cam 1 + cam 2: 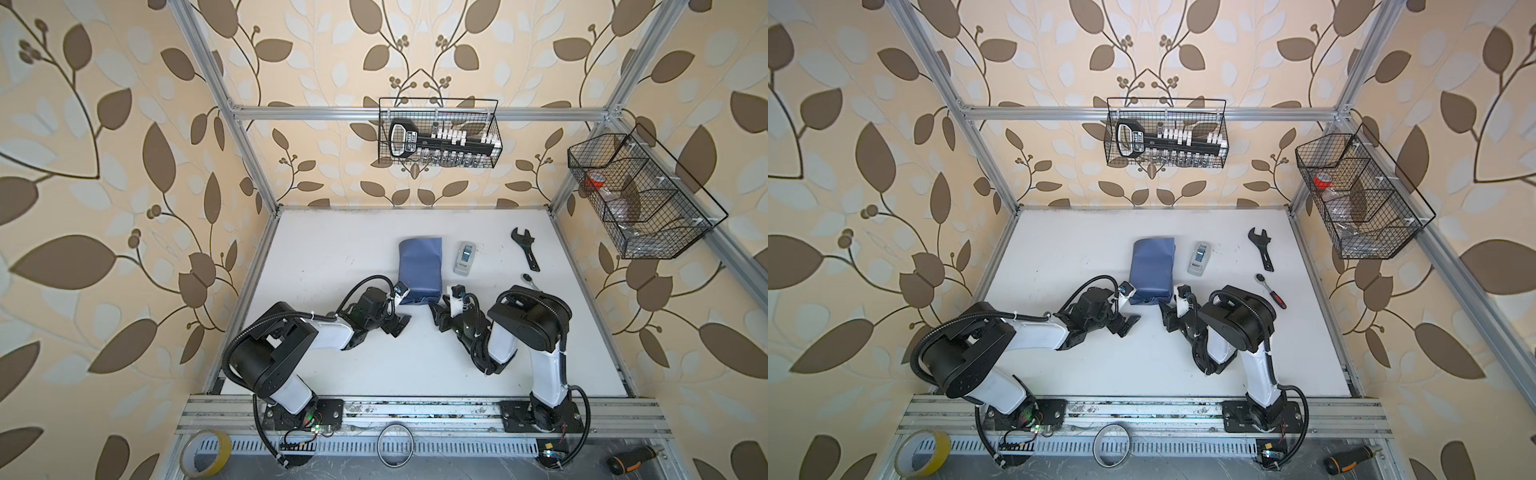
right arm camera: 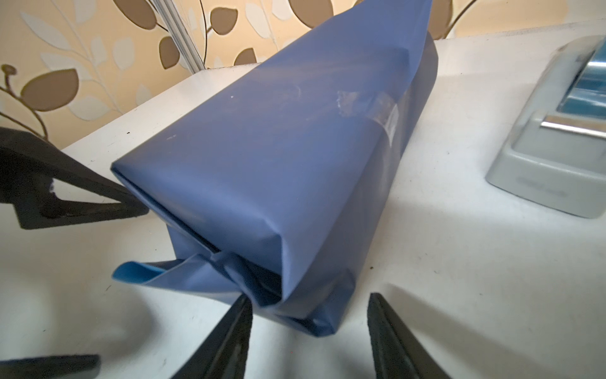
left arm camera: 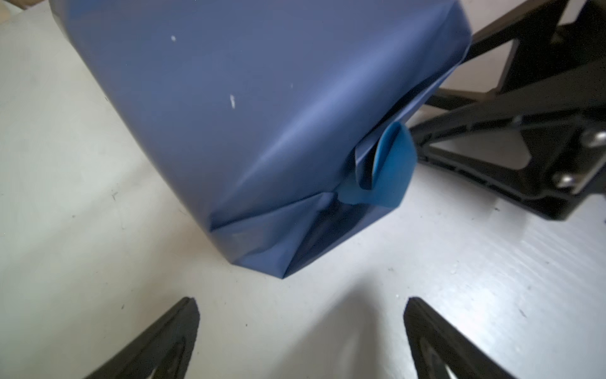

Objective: Wrap the gift box in paper

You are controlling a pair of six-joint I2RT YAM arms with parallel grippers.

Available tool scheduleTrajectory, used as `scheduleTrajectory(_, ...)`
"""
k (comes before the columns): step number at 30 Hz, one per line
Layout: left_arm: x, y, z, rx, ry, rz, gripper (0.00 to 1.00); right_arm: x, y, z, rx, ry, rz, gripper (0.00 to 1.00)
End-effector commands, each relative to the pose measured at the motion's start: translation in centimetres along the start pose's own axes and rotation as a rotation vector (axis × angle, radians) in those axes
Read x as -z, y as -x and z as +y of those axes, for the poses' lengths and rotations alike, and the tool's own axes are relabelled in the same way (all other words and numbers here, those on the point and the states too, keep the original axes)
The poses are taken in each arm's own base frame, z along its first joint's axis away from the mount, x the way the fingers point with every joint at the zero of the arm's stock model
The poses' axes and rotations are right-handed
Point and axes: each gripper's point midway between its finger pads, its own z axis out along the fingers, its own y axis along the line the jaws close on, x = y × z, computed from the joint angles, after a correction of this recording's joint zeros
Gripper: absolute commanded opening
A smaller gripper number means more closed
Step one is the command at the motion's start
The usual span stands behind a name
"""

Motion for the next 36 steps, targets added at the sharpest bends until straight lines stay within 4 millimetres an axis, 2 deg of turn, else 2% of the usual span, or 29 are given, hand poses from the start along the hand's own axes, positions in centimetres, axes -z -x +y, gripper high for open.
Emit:
scheduleTrajectory(1,-0.4,2.5,1.5,-0.001,0.065,-0.078,0.99,-0.3,0.9,0.0,-0.017,0.002,-0.042,0.58)
scheduleTrajectory(10,-2.6,2.8,3.1,-0.018,0.107,-0.064,0.98,-0.1,0.8,-0.1,-0.017,-0.001,-0.041,0.57)
scheduleTrajectory(20,-3.5,3.4,3.3,-0.035,0.089,-0.084,0.86,0.1,1.0,-0.3,-0.015,-0.005,-0.043,0.57)
scheduleTrajectory(24,-3.8,3.7,3.2,-0.014,0.075,-0.087,0.81,0.7,0.9,-0.6,-0.025,-0.008,-0.038,0.58)
scheduleTrajectory(30,-3.9,4.3,2.9,0.002,0.052,-0.091,0.79,2.4,1.2,-1.0,-0.051,-0.016,-0.045,0.59)
scheduleTrajectory(36,-4.0,4.4,2.9,0.007,0.054,-0.093,0.79,3.2,1.7,-0.8,-0.069,-0.021,0.012,0.67)
